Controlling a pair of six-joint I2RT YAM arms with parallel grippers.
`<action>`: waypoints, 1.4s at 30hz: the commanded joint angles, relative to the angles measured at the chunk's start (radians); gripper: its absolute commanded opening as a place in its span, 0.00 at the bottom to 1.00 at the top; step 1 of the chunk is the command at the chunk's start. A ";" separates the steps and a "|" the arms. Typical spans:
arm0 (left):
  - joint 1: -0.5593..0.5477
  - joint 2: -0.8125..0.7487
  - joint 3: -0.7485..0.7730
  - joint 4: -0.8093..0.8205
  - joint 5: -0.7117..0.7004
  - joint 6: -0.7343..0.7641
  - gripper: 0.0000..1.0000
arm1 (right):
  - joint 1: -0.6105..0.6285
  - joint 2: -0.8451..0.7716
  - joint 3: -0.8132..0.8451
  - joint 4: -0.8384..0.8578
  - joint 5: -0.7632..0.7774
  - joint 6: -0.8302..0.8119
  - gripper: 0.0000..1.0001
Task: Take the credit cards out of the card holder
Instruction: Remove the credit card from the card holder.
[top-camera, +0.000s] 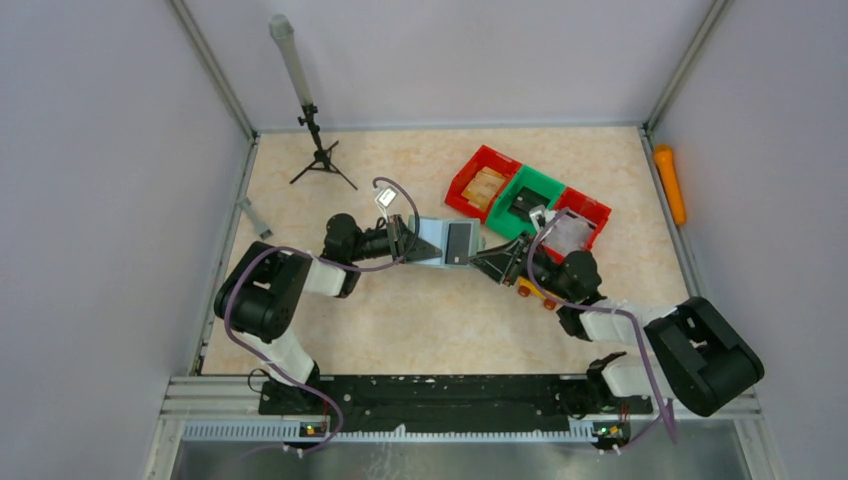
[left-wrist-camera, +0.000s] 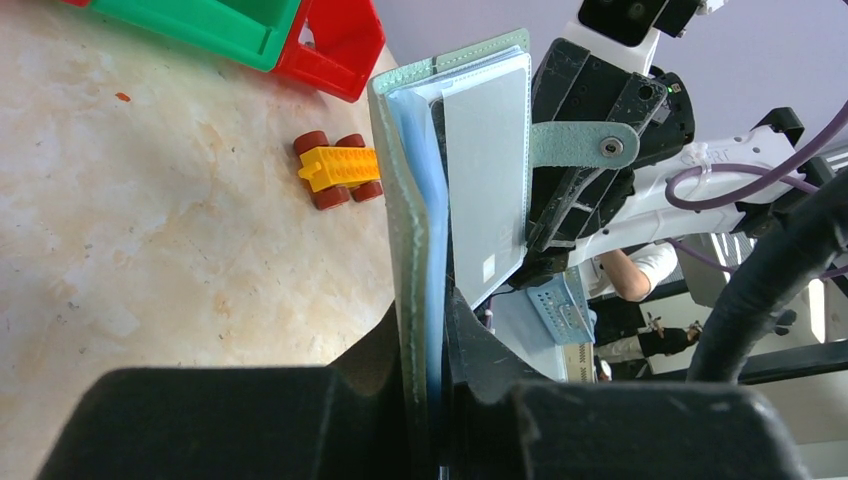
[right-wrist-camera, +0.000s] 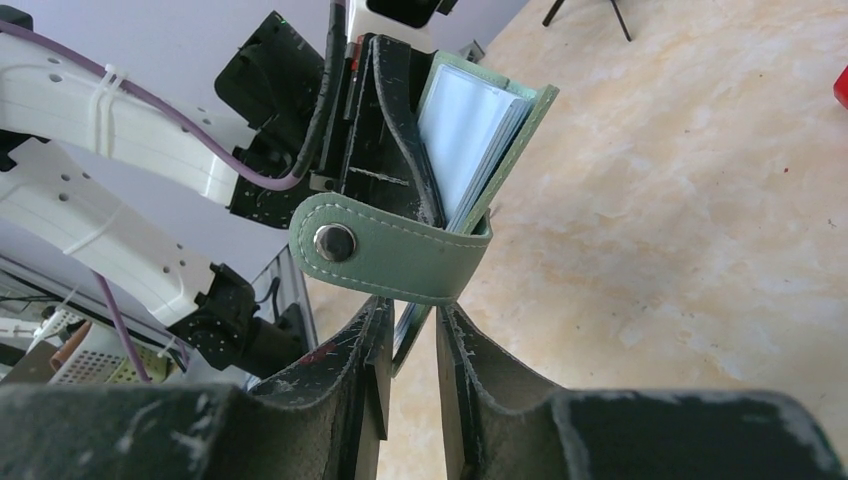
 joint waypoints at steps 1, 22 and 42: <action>-0.006 -0.038 0.026 0.065 0.002 0.015 0.00 | -0.011 -0.001 0.023 0.038 0.004 -0.005 0.23; -0.020 -0.031 0.027 0.145 0.025 -0.026 0.00 | -0.013 0.042 0.053 0.023 -0.031 0.006 0.11; -0.022 -0.031 0.031 0.111 0.019 -0.011 0.00 | -0.027 0.030 0.028 0.083 -0.039 0.026 0.33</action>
